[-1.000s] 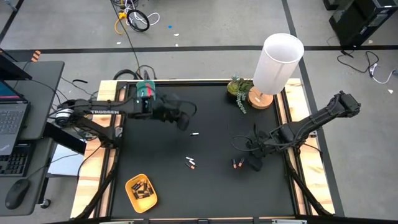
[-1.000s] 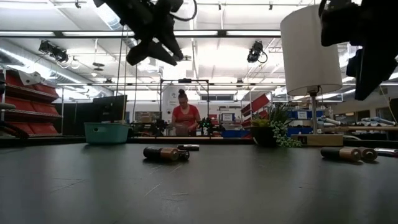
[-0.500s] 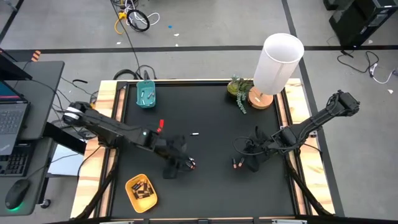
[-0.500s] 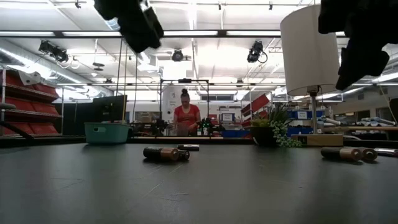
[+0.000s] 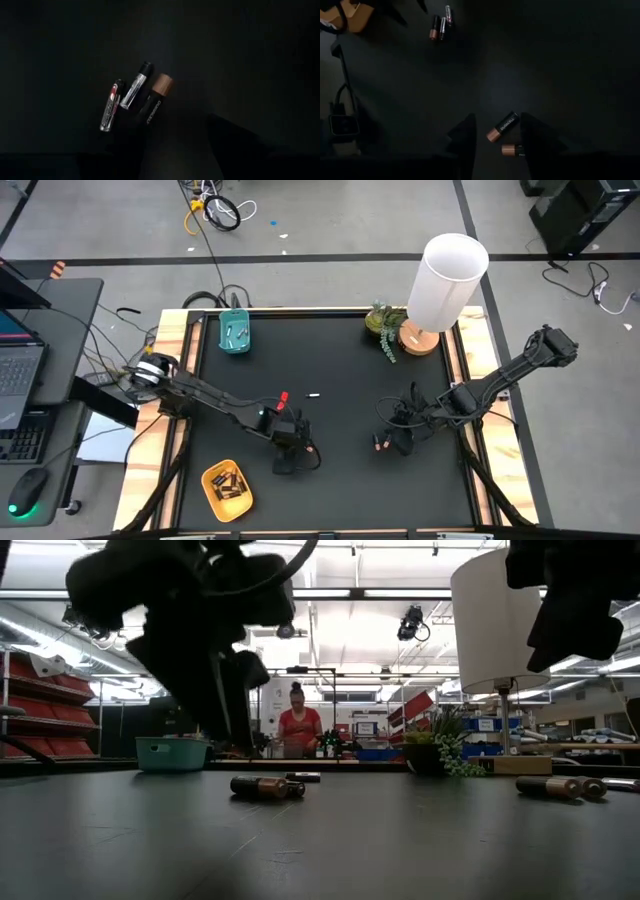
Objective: Sort batteries
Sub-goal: Put the black battery into the yellow bin, then put the silver battery into the blue bin
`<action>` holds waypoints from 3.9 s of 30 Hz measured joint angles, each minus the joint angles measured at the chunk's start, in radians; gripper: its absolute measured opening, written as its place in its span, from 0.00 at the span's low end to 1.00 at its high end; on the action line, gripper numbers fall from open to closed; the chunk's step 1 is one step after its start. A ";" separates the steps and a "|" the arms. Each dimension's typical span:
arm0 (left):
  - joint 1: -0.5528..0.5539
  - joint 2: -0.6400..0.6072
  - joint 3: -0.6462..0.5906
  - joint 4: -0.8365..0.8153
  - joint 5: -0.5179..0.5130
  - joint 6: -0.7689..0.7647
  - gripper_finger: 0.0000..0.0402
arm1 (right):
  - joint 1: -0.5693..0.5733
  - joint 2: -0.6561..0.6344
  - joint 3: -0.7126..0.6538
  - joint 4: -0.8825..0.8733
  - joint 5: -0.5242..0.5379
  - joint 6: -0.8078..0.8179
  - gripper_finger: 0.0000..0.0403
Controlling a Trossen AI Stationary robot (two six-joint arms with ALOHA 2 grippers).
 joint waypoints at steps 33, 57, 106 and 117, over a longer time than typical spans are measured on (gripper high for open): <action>0.001 0.114 0.004 0.051 -0.029 -0.035 0.13 | 0.001 0.000 0.000 0.016 -0.011 0.002 0.29; -0.041 -0.010 0.305 -0.507 0.059 -0.132 0.13 | 0.000 0.000 0.001 0.018 -0.011 -0.062 0.24; -0.599 -0.369 -0.158 -0.226 -0.068 -1.493 0.34 | -0.197 0.000 0.001 0.163 -0.038 -0.335 0.15; -0.412 -0.369 -0.077 -0.199 -0.374 -1.297 0.34 | -0.204 0.000 0.001 0.248 -0.063 -0.329 0.14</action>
